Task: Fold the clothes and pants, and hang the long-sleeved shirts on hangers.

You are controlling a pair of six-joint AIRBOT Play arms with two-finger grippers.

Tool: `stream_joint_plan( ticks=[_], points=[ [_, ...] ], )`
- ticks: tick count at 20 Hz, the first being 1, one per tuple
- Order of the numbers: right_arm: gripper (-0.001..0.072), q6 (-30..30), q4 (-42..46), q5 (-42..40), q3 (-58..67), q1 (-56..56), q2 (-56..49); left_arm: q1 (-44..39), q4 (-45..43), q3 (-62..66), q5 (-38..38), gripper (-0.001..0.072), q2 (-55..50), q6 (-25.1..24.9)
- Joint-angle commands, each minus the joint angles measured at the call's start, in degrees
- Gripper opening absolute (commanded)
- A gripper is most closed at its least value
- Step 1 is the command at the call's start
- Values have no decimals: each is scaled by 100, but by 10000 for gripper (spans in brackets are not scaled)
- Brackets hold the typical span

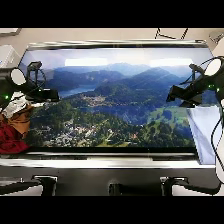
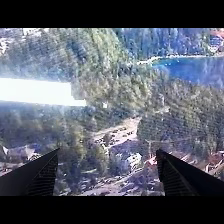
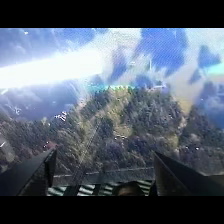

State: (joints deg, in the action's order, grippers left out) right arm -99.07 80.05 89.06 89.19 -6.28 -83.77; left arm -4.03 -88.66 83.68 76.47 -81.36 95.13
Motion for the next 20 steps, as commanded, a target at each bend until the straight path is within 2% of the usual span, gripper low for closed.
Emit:
stream_joint_plan(
  ticks=[1,13,15,17,18,20],
  points=[
    [678,-2,0,0,-2,7,-4,-4,-2,-2,-2,713,-2,-2],
    [679,4,55,-507,-2,7,-4,9,9,9,-254,713,-13,-2],
    [679,7,61,-522,-2,4,-4,125,-920,210,240,712,-11,-2],
    [676,9,205,-514,-4,4,-4,529,-1989,575,1110,712,-7,0],
    [676,9,280,-496,-4,4,-7,909,-2013,737,1502,713,17,-4],
    [676,33,378,-474,-4,4,-11,1945,-1340,782,1923,714,229,4]
  ],
)
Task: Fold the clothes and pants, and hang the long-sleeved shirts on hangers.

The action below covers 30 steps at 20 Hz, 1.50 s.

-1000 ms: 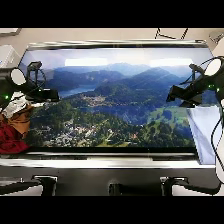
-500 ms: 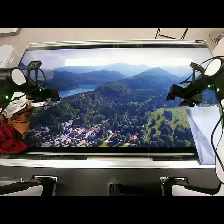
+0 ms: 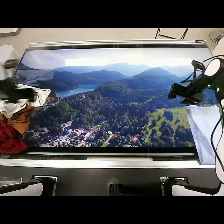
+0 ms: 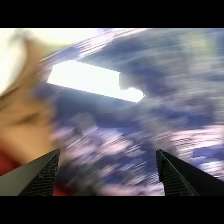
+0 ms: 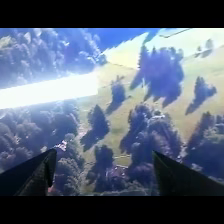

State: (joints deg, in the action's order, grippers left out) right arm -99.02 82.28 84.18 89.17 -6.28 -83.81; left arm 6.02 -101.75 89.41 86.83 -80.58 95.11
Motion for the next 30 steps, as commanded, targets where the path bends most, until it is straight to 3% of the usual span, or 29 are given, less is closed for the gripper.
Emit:
stream_joint_plan(
  ticks=[1,3,6,10,14,27,28,29,30],
  points=[
    [676,28,157,44,-2,4,-7,1521,472,114,844,715,348,9],
    [678,120,149,153,-2,7,-7,2557,999,-223,522,716,782,0],
    [677,179,81,304,-2,7,-7,3941,1038,-870,9,716,1182,-195],
    [676,179,-407,643,-2,7,-7,5285,2288,-1655,-883,716,1067,-214],
    [676,177,-824,835,-2,7,-4,5495,2229,-2006,-1648,716,562,-527],
    [676,-20,-929,887,-2,7,-4,5031,2293,-2006,-2461,709,-911,-726],
    [676,-48,-944,909,-2,7,-4,5031,2293,-2009,-2476,568,-922,-682],
    [676,-46,-979,935,-2,7,-4,5031,2293,-2006,-2455,129,-903,-660],
    [676,-46,-1008,975,-2,7,-4,5029,2295,-2004,-2371,29,-852,-651]
  ],
)
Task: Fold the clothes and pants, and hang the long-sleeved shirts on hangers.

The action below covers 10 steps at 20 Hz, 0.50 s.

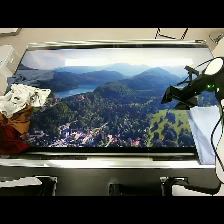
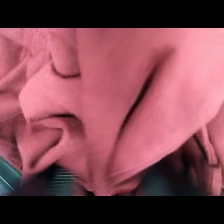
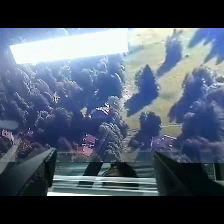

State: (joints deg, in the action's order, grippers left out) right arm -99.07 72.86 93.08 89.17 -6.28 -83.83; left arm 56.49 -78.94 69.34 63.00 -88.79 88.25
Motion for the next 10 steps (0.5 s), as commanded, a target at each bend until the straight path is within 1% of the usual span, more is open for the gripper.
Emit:
stream_joint_plan(
  ticks=[1,2,3,6,8,9,10],
  points=[
    [676,-42,-76,131,-2,7,-2,-17,13,2,68,26,90,46],
    [675,-42,-76,157,-2,7,-2,-15,9,2,55,25,293,81],
    [675,-39,-74,157,-2,7,-2,-11,-4,11,-76,24,603,249],
    [674,-9,-70,37,-2,7,-2,-11,-7,328,-577,23,1674,1040],
    [674,92,-72,-116,-2,7,-4,-151,7,697,-968,23,2479,1521],
    [673,98,-70,-197,-2,7,-2,-284,11,835,-1193,23,2879,1690],
    [673,103,-70,-256,-2,7,-4,-494,13,938,-1473,22,3331,1751]
  ],
)
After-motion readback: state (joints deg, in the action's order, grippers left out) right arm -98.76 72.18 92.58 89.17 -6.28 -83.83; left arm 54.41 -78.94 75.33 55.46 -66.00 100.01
